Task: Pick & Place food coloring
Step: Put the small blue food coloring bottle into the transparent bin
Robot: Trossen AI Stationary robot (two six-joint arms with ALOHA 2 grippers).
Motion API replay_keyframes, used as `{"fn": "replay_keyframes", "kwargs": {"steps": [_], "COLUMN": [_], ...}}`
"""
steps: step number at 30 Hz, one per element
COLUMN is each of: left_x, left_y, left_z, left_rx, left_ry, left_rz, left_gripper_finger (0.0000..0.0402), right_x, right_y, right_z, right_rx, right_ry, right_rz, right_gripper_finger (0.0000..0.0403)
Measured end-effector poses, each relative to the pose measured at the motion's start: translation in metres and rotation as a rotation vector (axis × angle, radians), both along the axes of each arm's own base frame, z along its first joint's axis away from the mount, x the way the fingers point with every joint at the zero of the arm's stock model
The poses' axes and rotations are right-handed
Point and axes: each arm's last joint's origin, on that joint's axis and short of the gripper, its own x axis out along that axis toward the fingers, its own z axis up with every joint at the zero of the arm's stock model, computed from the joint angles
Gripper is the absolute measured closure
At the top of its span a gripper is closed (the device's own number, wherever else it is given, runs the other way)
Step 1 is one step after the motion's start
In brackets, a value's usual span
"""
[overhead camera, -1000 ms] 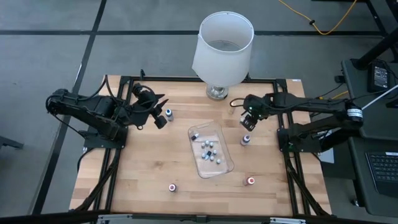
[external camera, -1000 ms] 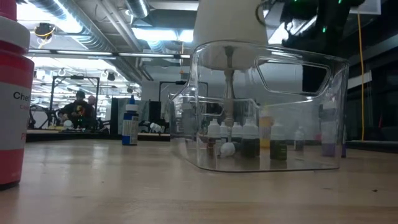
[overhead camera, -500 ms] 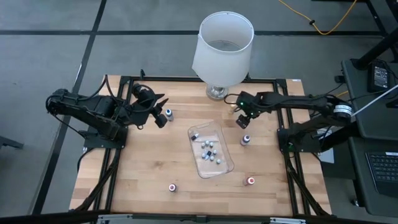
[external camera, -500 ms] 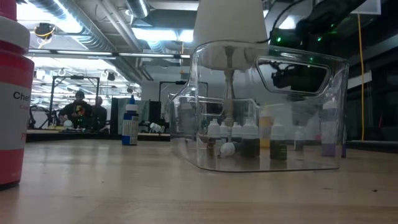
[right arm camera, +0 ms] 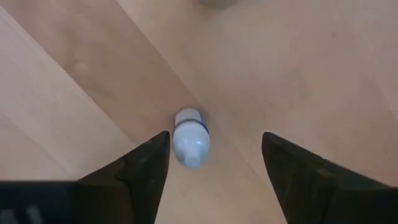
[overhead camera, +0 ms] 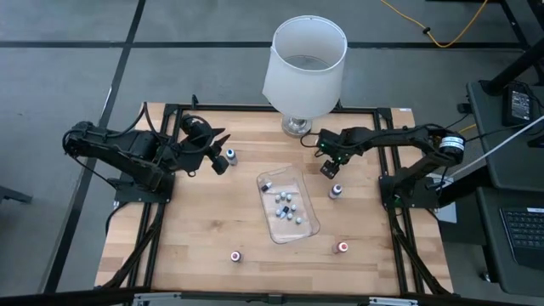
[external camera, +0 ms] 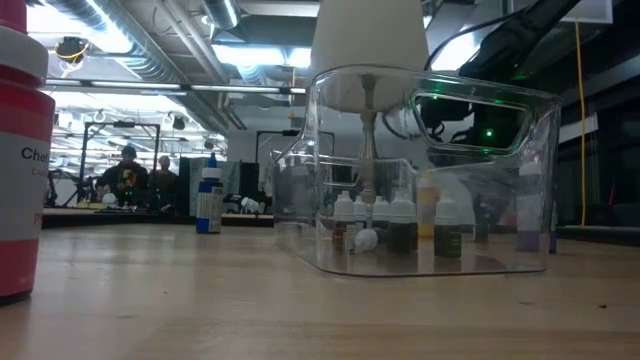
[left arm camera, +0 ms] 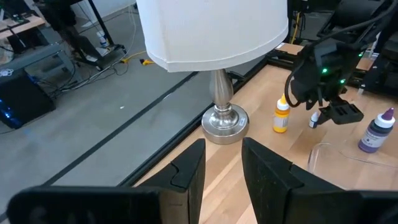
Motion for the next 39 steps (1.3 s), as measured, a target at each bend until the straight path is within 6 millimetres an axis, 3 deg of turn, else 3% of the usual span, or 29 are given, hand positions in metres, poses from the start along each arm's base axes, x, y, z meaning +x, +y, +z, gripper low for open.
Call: {"fn": "replay_keyframes", "kwargs": {"steps": [13,25,30,35,39], "left_x": [0.0,0.001,0.001,0.001,0.001], "left_y": [0.0,0.008,0.008,0.008,0.008], "left_z": [0.0,0.0,0.0,0.0,-0.001], "left_rx": [0.002,-0.001,0.012,0.009,0.007], "left_ry": [0.002,0.019,0.034,0.035,0.036], "left_rz": [0.0,0.016,0.008,0.003,-0.002], "left_gripper_finger": [0.0302,0.0302,0.0302,0.0302,0.0302], "right_x": [0.001,0.003,0.01,0.025,0.031], "right_y": [0.0,0.003,0.009,0.02,0.036], "right_z": [0.002,0.002,0.011,0.032,0.054], "right_rx": [-0.009,0.093,0.113,0.103,0.093], "right_ry": [-0.019,-0.062,-0.069,-0.083,-0.064], "right_rz": [0.006,0.072,0.113,0.189,0.266], "right_gripper_finger": [0.0222,0.0338,0.0339,0.0322,0.0333]}}
